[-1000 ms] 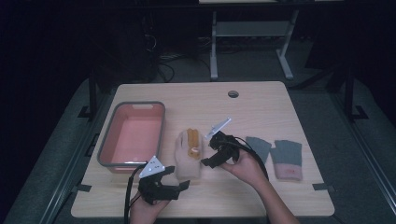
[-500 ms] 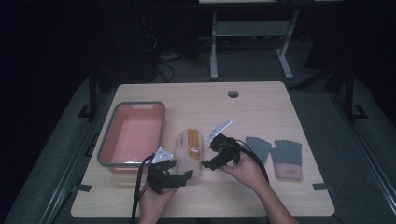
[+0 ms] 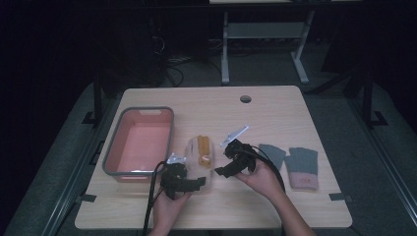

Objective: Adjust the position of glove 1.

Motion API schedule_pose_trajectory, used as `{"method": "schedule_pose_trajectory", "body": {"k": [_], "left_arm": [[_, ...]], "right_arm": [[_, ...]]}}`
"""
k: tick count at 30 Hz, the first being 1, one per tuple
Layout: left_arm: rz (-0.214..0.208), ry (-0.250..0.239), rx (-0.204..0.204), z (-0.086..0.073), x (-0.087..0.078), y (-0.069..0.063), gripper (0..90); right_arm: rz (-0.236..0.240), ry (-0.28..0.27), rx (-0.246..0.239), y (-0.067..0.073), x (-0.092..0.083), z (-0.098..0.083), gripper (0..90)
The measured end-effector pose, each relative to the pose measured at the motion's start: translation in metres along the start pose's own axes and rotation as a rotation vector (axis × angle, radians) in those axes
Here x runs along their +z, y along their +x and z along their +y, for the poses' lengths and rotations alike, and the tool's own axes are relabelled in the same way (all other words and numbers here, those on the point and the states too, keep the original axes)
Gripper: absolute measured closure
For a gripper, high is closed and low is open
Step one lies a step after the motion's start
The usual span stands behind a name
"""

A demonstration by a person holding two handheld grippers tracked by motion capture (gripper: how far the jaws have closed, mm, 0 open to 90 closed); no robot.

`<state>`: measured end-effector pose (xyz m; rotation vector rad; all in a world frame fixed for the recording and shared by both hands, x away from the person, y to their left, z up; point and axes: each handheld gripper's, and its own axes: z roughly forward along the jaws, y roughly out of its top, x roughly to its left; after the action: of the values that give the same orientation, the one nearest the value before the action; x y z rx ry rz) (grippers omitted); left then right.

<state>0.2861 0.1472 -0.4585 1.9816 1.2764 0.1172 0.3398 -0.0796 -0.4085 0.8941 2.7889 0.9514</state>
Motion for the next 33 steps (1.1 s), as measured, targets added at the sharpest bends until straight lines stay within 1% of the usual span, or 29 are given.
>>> {"method": "schedule_pose_trajectory", "body": {"k": [2, 3, 5, 10, 11, 14, 15, 16, 18, 19, 21, 22, 23, 25, 27, 29, 30, 31, 32, 33], "left_arm": [[-0.005, 0.009, 0.0, 0.0, 0.001, 0.0, 21.5], [-0.018, 0.014, 0.002, 0.001, 0.003, 0.0, 22.5], [-0.032, 0.022, 0.005, 0.002, 0.005, 0.0, 24.6], [-0.054, 0.038, 0.041, 0.007, 0.01, -0.006, 27.6], [-0.054, 0.038, 0.041, 0.007, 0.01, -0.006, 28.0], [-0.068, 0.047, 0.062, 0.01, 0.016, -0.013, 28.2], [-0.068, 0.047, 0.062, 0.01, 0.016, -0.013, 28.1], [-0.079, 0.046, 0.063, 0.012, 0.019, -0.017, 28.1], [-0.082, 0.05, 0.071, 0.012, 0.021, -0.019, 28.1], [-0.093, 0.05, 0.077, 0.014, 0.024, -0.023, 28.1], [-0.102, 0.057, 0.086, 0.015, 0.027, -0.026, 28.1], [-0.105, 0.057, 0.086, 0.016, 0.028, -0.028, 28.1], [-0.107, 0.063, 0.097, 0.017, 0.029, -0.029, 28.1], [-0.117, 0.066, 0.105, 0.018, 0.032, -0.032, 28.1], [-0.121, 0.069, 0.113, 0.02, 0.035, -0.035, 28.1], [-0.128, 0.071, 0.119, 0.02, 0.036, -0.037, 28.0], [-0.14, 0.074, 0.121, 0.021, 0.038, -0.038, 28.0], [-0.154, 0.075, 0.122, 0.021, 0.041, -0.04, 27.9], [-0.16, 0.077, 0.121, 0.021, 0.042, -0.041, 27.9], [-0.165, 0.074, 0.12, 0.022, 0.044, -0.043, 27.8]], "right_arm": [[-0.004, -0.002, 0.0, -0.001, 0.0, -0.001, 27.2], [-0.006, -0.001, -0.002, -0.001, -0.001, -0.001, 27.2], [-0.002, -0.002, 0.011, -0.002, -0.001, -0.002, 27.3], [-0.011, -0.003, 0.024, -0.006, -0.004, -0.007, 27.3], [-0.011, -0.003, 0.024, -0.006, -0.004, -0.007, 27.3], [-0.019, -0.005, 0.06, -0.011, -0.008, -0.013, 27.3], [-0.021, -0.003, 0.068, -0.013, -0.009, -0.014, 27.4], [-0.033, -0.004, 0.075, -0.014, -0.01, -0.015, 27.3], [-0.034, -0.005, 0.084, -0.016, -0.012, -0.017, 27.3], [-0.04, -0.013, 0.102, -0.019, -0.014, -0.019, 27.4], [-0.048, -0.015, 0.131, -0.022, -0.017, -0.021, 27.4], [-0.047, -0.017, 0.143, -0.024, -0.018, -0.022, 27.3], [-0.05, -0.022, 0.152, -0.025, -0.019, -0.024, 27.3], [-0.052, -0.026, 0.18, -0.028, -0.021, -0.027, 27.3], [-0.054, -0.035, 0.199, -0.031, -0.021, -0.031, 26.7], [-0.051, -0.032, 0.219, -0.034, -0.021, -0.035, 26.6], [-0.051, -0.032, 0.219, -0.034, -0.021, -0.035, 26.6], [-0.048, -0.034, 0.242, -0.036, -0.021, -0.038, 26.4], [-0.05, -0.038, 0.243, -0.037, -0.02, -0.04, 26.1], [-0.041, -0.037, 0.261, -0.038, -0.02, -0.041, 25.4]]}}
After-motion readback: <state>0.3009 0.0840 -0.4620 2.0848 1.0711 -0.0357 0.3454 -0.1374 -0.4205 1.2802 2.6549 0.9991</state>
